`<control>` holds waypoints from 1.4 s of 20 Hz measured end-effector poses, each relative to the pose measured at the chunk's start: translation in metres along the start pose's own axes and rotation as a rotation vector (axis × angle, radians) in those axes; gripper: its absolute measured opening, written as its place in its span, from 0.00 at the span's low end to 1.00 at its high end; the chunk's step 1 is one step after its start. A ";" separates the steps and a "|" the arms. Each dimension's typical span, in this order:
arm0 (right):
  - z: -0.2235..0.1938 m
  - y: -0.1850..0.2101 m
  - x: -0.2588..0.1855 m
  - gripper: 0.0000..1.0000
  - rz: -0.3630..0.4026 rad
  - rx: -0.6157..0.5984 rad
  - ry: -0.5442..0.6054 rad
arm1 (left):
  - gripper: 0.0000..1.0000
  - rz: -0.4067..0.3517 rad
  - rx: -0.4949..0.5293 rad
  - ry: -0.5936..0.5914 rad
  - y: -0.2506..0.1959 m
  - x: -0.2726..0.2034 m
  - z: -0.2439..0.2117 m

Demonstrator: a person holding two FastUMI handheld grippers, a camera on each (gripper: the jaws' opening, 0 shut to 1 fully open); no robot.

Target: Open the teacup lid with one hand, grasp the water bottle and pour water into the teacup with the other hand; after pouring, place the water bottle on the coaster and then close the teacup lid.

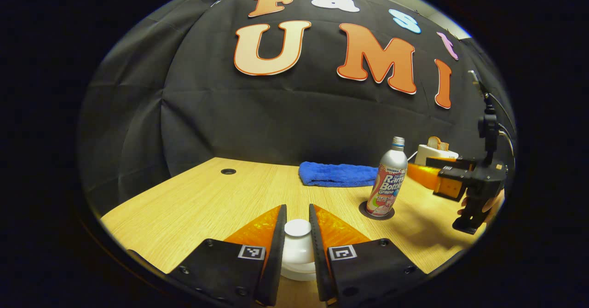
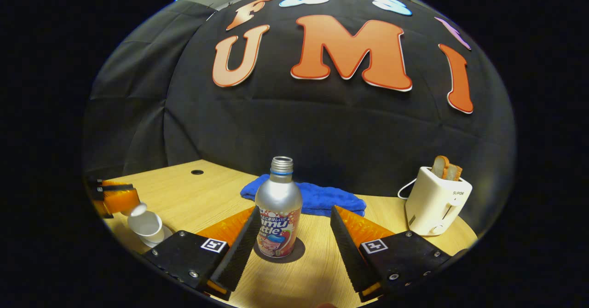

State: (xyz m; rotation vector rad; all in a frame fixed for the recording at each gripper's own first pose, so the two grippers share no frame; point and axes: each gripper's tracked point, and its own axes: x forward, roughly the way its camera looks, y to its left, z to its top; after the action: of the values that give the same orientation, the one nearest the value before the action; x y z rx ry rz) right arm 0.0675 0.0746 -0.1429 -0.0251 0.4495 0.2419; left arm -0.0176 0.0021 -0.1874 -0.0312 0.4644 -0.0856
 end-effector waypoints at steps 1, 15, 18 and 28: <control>0.004 -0.002 -0.006 0.90 0.000 0.008 -0.009 | 0.36 -0.003 0.002 0.003 -0.003 0.000 -0.002; 0.021 -0.013 -0.070 0.90 -0.018 0.006 -0.085 | 0.37 0.013 0.095 0.061 -0.010 0.007 -0.028; 0.029 -0.015 -0.080 0.91 -0.021 0.014 -0.106 | 0.46 0.013 0.094 0.044 -0.013 0.003 -0.022; 0.072 -0.012 -0.112 0.94 -0.040 -0.006 -0.232 | 0.89 -0.012 0.106 -0.227 -0.046 -0.030 0.082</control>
State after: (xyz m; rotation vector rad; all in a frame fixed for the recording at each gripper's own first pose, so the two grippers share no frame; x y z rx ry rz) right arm 0.0034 0.0430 -0.0294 -0.0114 0.2172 0.2042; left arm -0.0113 -0.0406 -0.0986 0.0595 0.2328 -0.1171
